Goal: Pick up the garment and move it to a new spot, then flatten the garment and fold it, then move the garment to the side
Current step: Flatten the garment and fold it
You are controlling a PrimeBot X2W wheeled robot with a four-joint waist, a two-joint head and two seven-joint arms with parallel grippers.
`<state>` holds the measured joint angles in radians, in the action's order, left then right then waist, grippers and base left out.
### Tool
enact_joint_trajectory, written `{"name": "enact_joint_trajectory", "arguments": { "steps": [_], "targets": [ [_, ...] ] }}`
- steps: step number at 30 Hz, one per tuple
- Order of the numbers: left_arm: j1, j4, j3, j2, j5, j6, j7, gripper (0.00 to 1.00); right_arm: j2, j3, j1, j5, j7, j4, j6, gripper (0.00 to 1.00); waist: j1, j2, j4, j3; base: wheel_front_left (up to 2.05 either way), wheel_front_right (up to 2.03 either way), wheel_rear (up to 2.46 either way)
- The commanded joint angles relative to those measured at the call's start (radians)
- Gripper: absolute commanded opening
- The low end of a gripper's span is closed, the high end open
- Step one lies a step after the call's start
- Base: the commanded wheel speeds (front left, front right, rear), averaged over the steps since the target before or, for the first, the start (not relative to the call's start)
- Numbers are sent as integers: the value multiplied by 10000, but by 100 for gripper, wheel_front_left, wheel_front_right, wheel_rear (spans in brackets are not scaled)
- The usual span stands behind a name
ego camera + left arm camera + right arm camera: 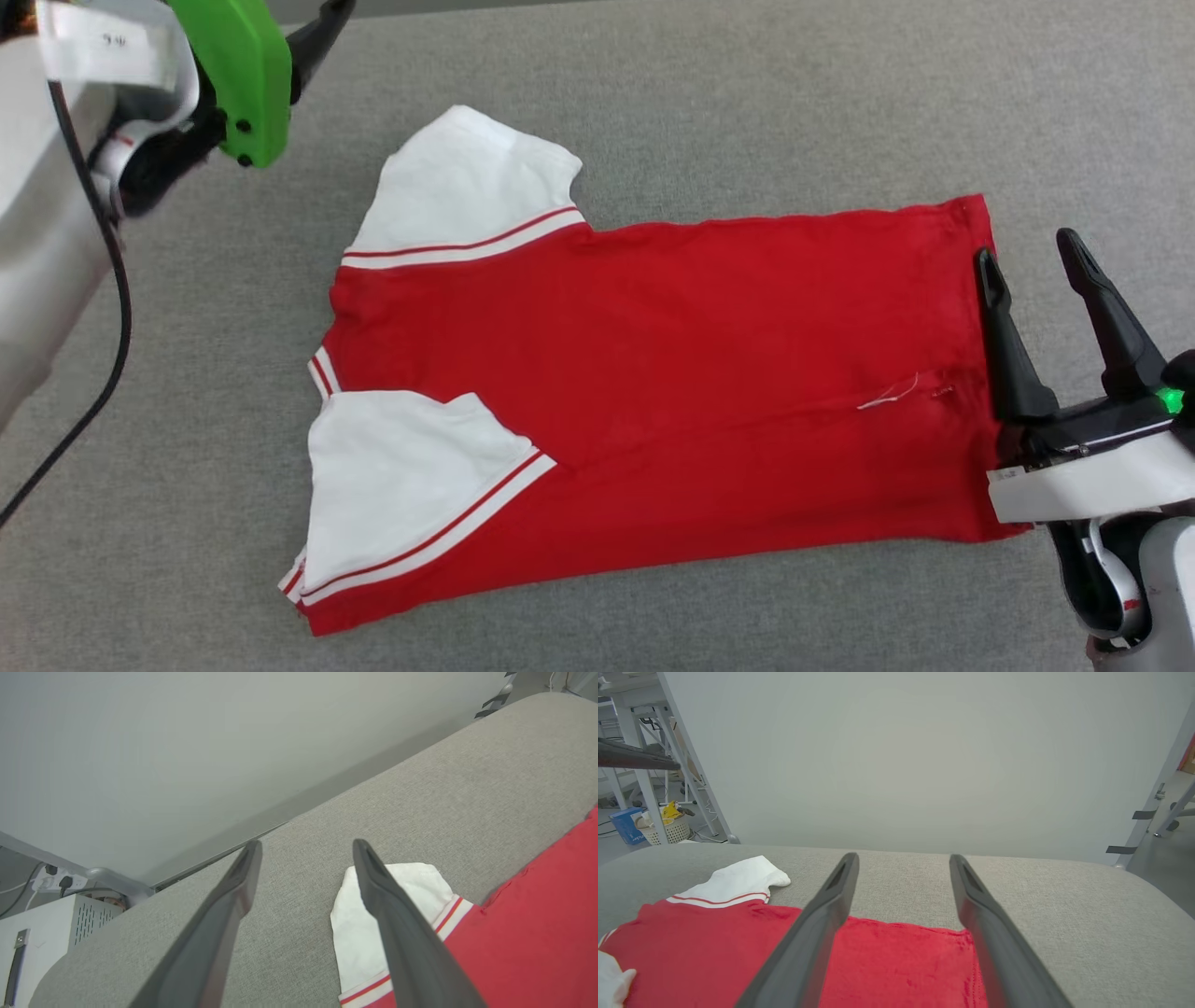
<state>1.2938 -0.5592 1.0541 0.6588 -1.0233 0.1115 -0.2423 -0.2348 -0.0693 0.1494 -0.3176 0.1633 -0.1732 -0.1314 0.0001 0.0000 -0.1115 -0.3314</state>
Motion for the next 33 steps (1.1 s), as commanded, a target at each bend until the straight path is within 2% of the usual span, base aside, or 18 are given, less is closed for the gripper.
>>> {"name": "enact_joint_trajectory", "arguments": {
  "steps": [1,7,9,13,23,24,29,33],
  "targets": [
    [436,-220,133,-114,-111,90,-626,100,36,-76,225,116,39,-88,7,100,-1,0,-661,-1172,0,0,0],
    [1584,-776,762,-392,-808,182,-3439,100,71,-254,561,198,147,-87,7,100,-1,0,-1013,-1961,0,0,0],
    [1804,-823,1002,-448,-905,186,-4040,100,72,-269,632,195,200,-67,7,100,-1,0,-1084,-2141,0,0,0],
    [1935,-867,1494,-480,-931,189,-4682,100,65,-319,799,158,296,16,7,100,-1,0,-1205,-2398,0,0,0],
    [1391,-1247,2118,-286,-422,190,-5109,100,3,-495,1145,36,451,291,7,100,-1,0,-1341,-2618,0,0,0],
    [1317,-1246,2138,-273,-413,190,-5116,0,-13,-469,1167,7,466,312,7,100,-1,0,-1332,-2595,0,0,0],
    [1203,-1056,2175,-332,-422,191,-4582,0,-199,-11,1335,-45,512,263,7,100,-1,0,-1135,-2357,0,0,0],
    [1299,-823,2193,-434,-294,191,-3861,0,-711,502,1612,76,174,-28,7,100,-1,0,-848,-1990,0,0,0]
  ]
}}
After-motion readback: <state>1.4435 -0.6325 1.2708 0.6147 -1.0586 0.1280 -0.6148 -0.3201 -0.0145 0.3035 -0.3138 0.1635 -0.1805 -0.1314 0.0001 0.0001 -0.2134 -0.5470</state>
